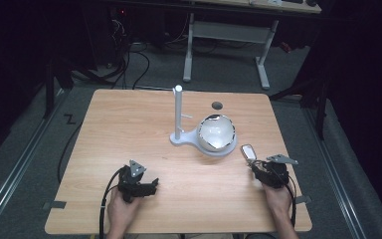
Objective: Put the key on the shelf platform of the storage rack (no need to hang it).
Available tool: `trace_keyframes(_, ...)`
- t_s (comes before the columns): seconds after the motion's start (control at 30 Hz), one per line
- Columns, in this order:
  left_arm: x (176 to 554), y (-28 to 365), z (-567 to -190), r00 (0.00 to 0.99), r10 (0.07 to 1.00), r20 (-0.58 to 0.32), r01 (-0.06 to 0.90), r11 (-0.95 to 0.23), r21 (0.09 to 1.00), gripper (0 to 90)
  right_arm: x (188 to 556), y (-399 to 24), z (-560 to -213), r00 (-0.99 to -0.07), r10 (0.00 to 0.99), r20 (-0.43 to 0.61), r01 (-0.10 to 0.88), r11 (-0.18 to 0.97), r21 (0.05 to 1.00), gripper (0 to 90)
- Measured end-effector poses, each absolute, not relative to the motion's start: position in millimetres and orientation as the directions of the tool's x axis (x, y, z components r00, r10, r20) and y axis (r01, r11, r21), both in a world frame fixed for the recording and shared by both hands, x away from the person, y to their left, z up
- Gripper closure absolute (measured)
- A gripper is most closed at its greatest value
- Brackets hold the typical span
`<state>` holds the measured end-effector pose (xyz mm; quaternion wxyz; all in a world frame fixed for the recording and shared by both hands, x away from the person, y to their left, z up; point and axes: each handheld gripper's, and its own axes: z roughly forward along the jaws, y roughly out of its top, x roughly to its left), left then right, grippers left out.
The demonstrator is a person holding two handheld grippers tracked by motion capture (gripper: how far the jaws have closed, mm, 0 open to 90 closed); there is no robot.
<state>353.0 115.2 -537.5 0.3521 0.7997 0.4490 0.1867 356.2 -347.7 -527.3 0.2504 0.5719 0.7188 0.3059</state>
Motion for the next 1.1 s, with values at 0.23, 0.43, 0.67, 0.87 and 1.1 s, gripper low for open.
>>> trace_keyframes(0.23, 353.1, 115.2, -537.5, 0.527, 0.85, -0.018, 0.587, -0.349, 0.731, 15.5, 359.7, -350.0, -529.7, -0.213, 0.977, -0.014, 0.661, 0.154, 0.735, 53.6)
trace_keyframes(0.43, 353.0, 115.1, -537.6, 0.526, 0.85, -0.017, 0.586, -0.348, 0.732, 15.5, 360.2, -350.8, -530.0, -0.219, 0.975, -0.028, 0.654, 0.168, 0.737, 58.4)
trace_keyframes(0.67, 353.1, 115.1, -537.5, 0.527, 0.85, -0.018, 0.587, -0.348, 0.731, 15.5, 359.9, -351.2, -528.6, -0.212, 0.977, -0.036, 0.643, 0.167, 0.748, 51.9)
trace_keyframes(0.87, 353.1, 115.1, -537.6, 0.526, 0.85, -0.018, 0.587, -0.348, 0.731, 15.5, 367.4, -354.5, -528.2, -0.221, 0.975, -0.023, 0.676, 0.17, 0.717, 44.8)
trace_keyframes(1.1, 353.1, 115.0, -537.6, 0.525, 0.851, -0.017, 0.587, -0.347, 0.732, 15.5, 369.4, -354.9, -527.1, -0.235, 0.972, -0.024, 0.673, 0.18, 0.717, 58.0)
